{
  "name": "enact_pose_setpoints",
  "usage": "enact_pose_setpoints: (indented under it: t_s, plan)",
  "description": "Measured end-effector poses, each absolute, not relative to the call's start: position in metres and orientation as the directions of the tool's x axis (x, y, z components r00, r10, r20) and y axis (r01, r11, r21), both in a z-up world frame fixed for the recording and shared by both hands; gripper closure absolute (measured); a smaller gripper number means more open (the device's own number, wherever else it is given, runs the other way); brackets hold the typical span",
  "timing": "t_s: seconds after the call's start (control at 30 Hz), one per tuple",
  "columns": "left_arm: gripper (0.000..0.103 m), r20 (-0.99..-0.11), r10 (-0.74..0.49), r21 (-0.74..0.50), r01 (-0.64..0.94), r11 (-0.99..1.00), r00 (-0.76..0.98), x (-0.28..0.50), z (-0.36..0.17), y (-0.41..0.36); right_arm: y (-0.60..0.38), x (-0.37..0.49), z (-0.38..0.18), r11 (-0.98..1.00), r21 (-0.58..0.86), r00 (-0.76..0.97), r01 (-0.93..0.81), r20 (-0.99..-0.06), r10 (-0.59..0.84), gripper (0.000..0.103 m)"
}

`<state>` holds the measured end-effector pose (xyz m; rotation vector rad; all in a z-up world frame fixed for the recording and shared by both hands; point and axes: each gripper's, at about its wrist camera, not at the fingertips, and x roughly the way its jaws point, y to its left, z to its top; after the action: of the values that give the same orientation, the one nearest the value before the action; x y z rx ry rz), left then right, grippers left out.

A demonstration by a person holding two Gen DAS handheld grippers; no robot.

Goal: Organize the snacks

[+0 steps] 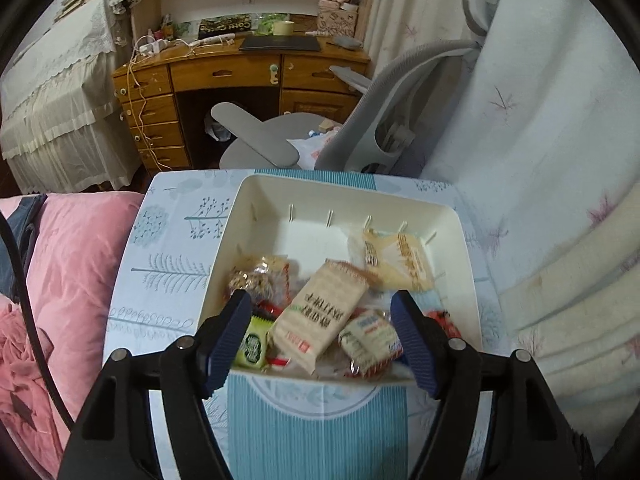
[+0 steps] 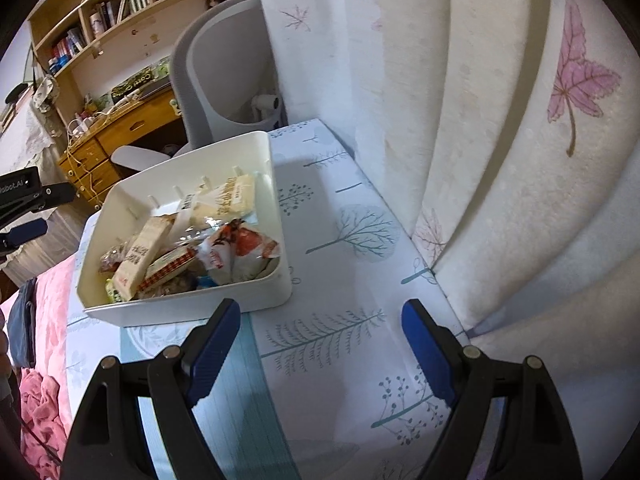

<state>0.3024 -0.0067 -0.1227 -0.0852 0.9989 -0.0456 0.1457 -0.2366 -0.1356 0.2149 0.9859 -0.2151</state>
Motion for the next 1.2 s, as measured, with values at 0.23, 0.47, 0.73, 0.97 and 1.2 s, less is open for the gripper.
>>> enact_pose_setpoints:
  t_s: [0.23, 0.47, 0.73, 0.97, 1.2]
  plan:
    - [0.021, -0.842, -0.174, -0.168, 0.059, 0.984, 0.510, 0.254, -0.113, 0.013, -0.211, 0.131, -0.122, 0.962, 0.095, 0.520, 0.254, -0.853, -0.053, 0.010]
    - [0.011, -0.867, -0.183, -0.145, 0.115, 0.983, 0.465, 0.188, -0.107, 0.038, -0.176, 0.101, -0.097, 0.976, 0.133, 0.518, 0.174, -0.855, 0.023, 0.006]
    - [0.001, -0.890, -0.127, -0.092, 0.100, 0.991, 0.439, 0.128, -0.084, 0.059, -0.162, 0.069, -0.070, 0.963, 0.242, 0.477, 0.115, -0.864, 0.161, 0.002]
    - [0.001, -0.867, -0.079, -0.056, 0.061, 0.997, 0.493, 0.100, -0.037, 0.042, -0.174, 0.054, -0.036, 0.953, 0.286, 0.429, 0.097, -0.876, 0.220, 0.001]
    - [0.001, -0.844, -0.031, -0.038, -0.001, 0.999, 0.535, 0.081, -0.025, 0.011, -0.181, 0.040, -0.002, 0.980, 0.197, 0.515, 0.011, -0.842, 0.164, 0.001]
